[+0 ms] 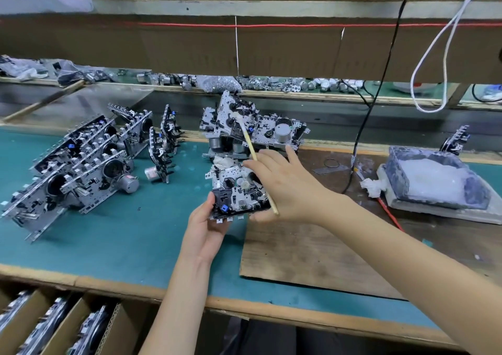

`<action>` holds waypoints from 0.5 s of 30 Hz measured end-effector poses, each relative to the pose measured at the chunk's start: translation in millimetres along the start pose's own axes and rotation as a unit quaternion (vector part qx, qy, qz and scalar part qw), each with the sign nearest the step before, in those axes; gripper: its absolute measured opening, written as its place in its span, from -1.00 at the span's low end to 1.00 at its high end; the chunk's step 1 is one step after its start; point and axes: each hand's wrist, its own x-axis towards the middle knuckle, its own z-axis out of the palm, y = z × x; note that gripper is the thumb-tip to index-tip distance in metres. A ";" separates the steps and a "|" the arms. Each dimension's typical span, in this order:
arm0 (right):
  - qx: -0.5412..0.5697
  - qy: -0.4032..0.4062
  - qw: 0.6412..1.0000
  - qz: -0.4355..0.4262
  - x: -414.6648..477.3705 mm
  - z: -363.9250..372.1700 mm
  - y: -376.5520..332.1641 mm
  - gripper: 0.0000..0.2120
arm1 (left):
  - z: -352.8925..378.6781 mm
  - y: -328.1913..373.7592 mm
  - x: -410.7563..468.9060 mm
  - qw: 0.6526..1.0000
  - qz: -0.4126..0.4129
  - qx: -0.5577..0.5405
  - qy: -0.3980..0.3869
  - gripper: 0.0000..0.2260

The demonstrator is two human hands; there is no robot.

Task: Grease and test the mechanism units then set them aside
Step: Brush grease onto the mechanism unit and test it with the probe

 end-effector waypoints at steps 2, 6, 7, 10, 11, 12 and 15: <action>0.093 0.058 0.994 -0.028 -5.4 -10.1 1.6 -0.33 | -0.7 0.4 0.3 1.000 0.006 -0.002 -0.001 -0.72; 0.216 0.226 0.944 -0.105 -23.2 -27.9 1.4 -0.58 | -2.5 0.9 2.6 1.000 0.006 -0.010 0.021 -0.73; 0.220 0.237 0.940 -0.112 -26.7 -29.6 0.4 -0.59 | -3.5 0.6 3.5 1.000 0.010 -0.011 0.028 -0.70; 0.239 0.238 0.936 -0.099 -35.3 -30.4 0.0 -0.79 | -5.0 -0.4 5.3 0.999 0.013 -0.018 0.045 -0.55; 0.248 0.231 0.936 -0.093 -37.8 -31.3 0.4 -0.81 | -5.1 -0.6 5.5 0.999 0.013 -0.019 0.049 -0.53; 0.252 0.222 0.937 -0.093 -40.1 -32.2 0.6 -0.83 | -4.9 -0.7 5.3 0.998 0.014 -0.018 0.052 -0.53; 0.249 0.198 0.943 -0.102 -43.1 -32.1 -0.2 -0.87 | -4.7 -0.9 5.7 0.998 0.015 -0.015 0.052 -0.52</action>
